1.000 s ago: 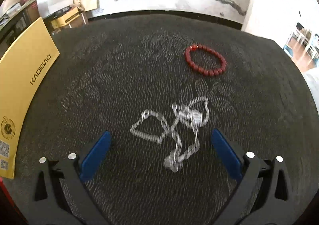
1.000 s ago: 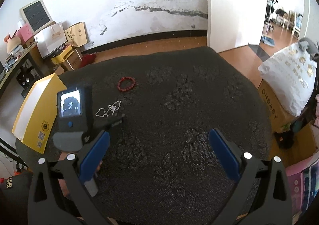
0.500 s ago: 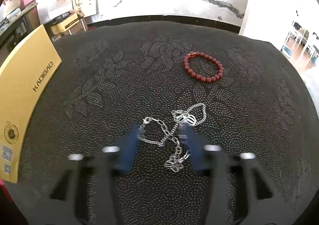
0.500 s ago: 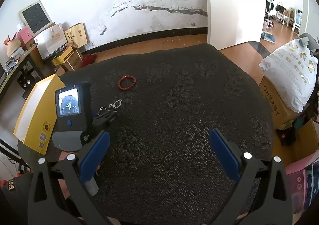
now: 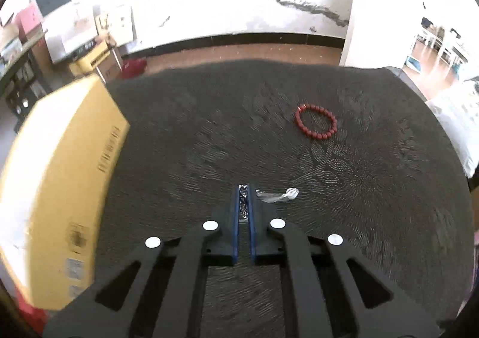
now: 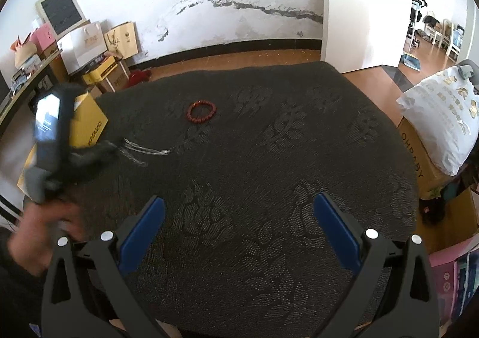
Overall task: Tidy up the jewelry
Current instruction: 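Grasp the red beaded bracelet with the right tool while the left tool holds the chain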
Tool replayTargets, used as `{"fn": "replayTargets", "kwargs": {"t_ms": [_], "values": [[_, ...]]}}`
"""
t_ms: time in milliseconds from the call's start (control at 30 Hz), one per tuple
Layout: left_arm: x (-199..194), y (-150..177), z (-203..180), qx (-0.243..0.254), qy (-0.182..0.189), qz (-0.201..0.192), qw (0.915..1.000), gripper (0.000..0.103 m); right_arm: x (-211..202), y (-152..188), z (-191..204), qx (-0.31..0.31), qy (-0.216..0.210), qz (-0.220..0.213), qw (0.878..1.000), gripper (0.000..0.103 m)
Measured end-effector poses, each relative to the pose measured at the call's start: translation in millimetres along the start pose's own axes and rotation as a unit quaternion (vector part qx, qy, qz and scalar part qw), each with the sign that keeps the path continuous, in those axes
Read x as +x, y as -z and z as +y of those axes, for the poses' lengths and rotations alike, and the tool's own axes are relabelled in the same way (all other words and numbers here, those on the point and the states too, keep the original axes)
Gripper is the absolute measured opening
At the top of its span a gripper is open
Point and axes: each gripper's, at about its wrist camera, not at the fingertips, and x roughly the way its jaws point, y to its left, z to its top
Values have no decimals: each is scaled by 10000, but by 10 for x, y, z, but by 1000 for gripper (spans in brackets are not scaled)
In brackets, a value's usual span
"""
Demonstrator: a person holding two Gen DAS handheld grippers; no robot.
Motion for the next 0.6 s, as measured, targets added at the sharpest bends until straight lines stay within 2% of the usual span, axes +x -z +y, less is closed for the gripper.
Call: {"fn": "replayTargets", "kwargs": {"t_ms": [233, 400, 600], "values": [[-458, 64, 507, 155, 117, -25, 9998, 5, 472, -2, 317, -511, -66, 196, 9985, 96], [-573, 175, 733, 169, 223, -28, 9996, 5, 1125, -119, 585, -847, -36, 406, 9956, 96], [-558, 182, 959, -21, 389, 25, 9992, 5, 1824, -451, 769, -1115, 175, 497, 9924, 96]]}}
